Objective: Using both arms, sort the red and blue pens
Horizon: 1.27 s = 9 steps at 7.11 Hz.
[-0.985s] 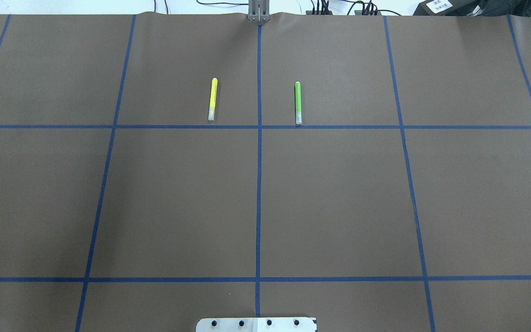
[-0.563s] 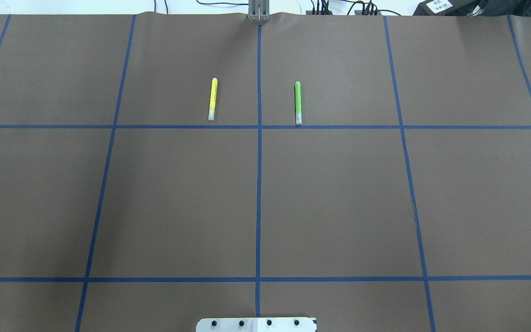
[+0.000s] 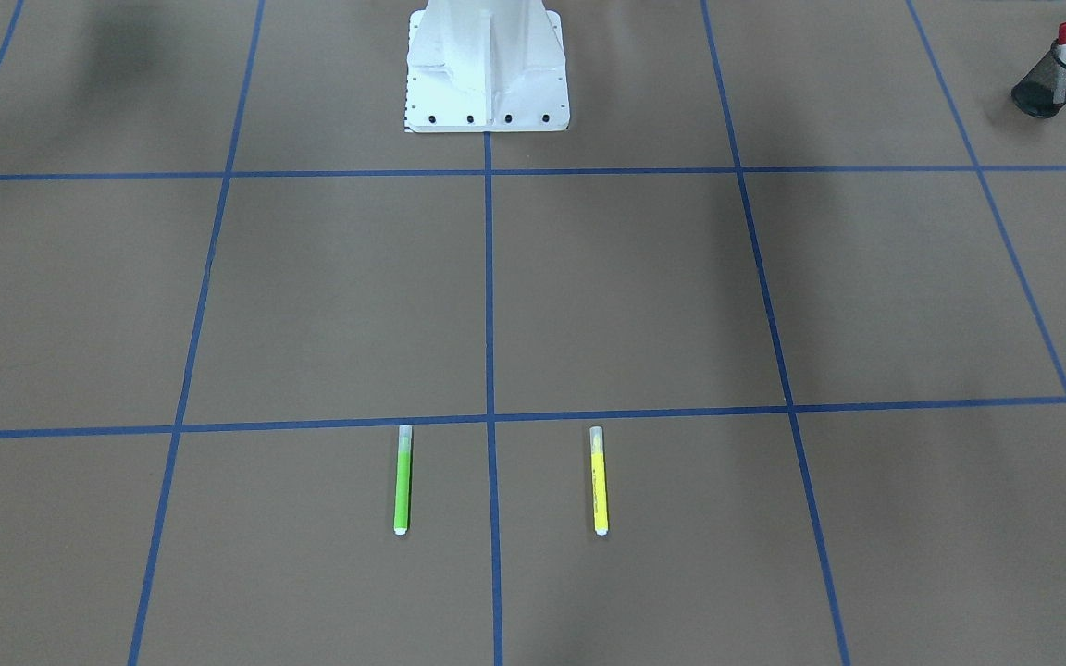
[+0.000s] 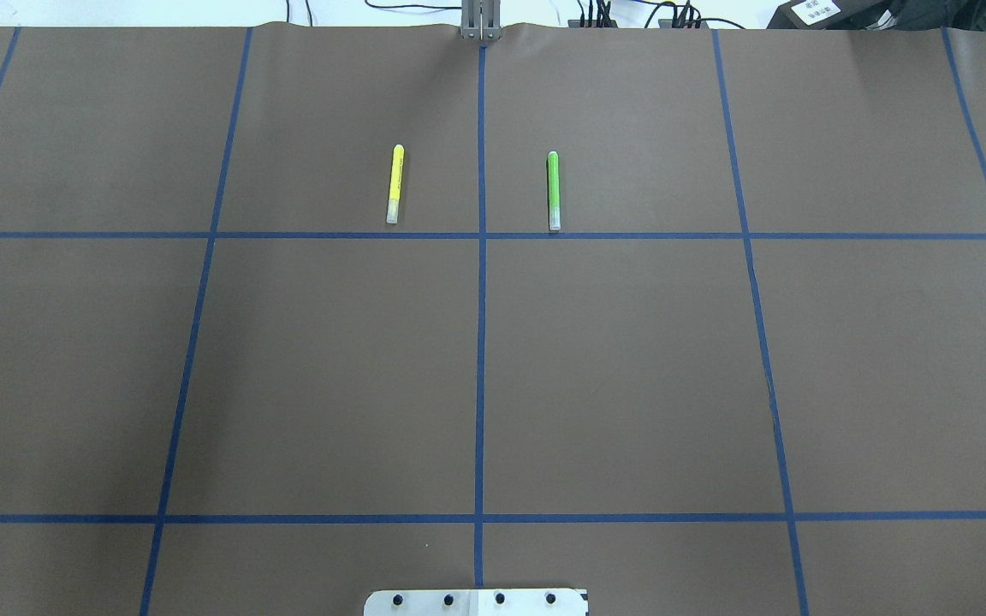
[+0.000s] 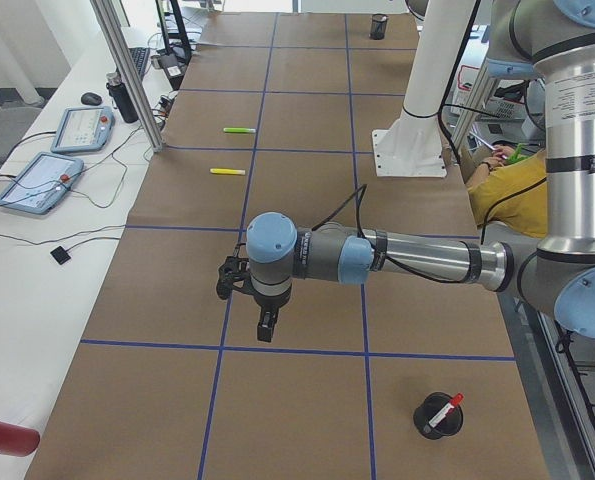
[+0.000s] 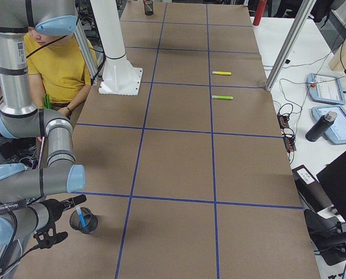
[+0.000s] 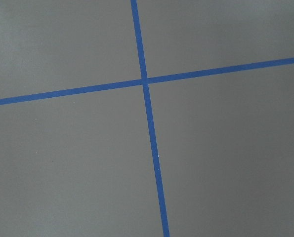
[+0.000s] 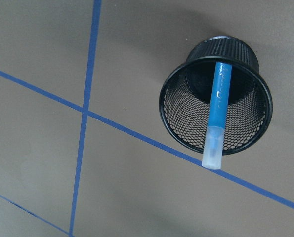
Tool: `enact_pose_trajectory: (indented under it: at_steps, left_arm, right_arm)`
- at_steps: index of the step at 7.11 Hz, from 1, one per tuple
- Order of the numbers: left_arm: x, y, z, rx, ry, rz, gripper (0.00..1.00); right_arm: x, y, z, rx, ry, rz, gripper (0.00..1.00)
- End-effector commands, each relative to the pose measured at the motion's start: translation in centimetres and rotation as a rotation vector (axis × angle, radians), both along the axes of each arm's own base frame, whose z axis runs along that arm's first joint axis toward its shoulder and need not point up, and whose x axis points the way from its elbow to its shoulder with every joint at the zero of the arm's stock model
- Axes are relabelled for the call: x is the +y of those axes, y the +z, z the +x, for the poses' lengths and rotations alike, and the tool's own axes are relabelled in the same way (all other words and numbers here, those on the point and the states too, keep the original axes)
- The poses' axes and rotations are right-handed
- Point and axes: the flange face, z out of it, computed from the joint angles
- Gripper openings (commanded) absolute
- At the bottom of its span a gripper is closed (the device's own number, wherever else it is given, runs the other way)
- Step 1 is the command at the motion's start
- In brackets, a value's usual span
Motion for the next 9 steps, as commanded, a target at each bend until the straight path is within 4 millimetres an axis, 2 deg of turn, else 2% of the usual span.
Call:
enact_pose_trajectory:
  at_steps: [1, 2, 4, 5, 6, 7, 9]
  left_arm:
    - [0.0, 0.2, 0.1, 0.014, 0.001, -0.009, 1.0]
    - [0.4, 0.6, 0.1, 0.014, 0.001, -0.018, 1.0]
    - [0.4, 0.6, 0.2, 0.014, 0.003, -0.018, 1.0]
    - [0.5, 0.6, 0.2, 0.014, 0.003, -0.02, 1.0]
    - [0.5, 0.6, 0.2, 0.014, 0.003, -0.02, 1.0]
    - [0.4, 0.6, 0.4, 0.014, 0.009, -0.02, 1.0]
    - [0.4, 0.6, 0.5, 0.014, 0.008, -0.021, 1.0]
  right_arm:
    - [-4.4, 0.0, 2.4, 0.165, -0.054, 0.129, 1.0]
    - [-7.4, -0.2, 3.0, 0.235, -0.077, 0.213, 1.0]
    - [-15.6, -1.8, 3.1, 0.378, -0.192, 0.359, 1.0]
    - [-18.8, -2.5, 2.0, 0.434, -0.26, 0.489, 1.0]
    - [-22.9, -4.4, 0.7, 0.411, -0.269, 0.626, 1.0]
    - [-27.8, -6.7, -0.3, 0.405, -0.33, 0.705, 1.0]
    - [-37.6, -11.5, -3.9, 0.472, -0.516, 0.806, 1.0]
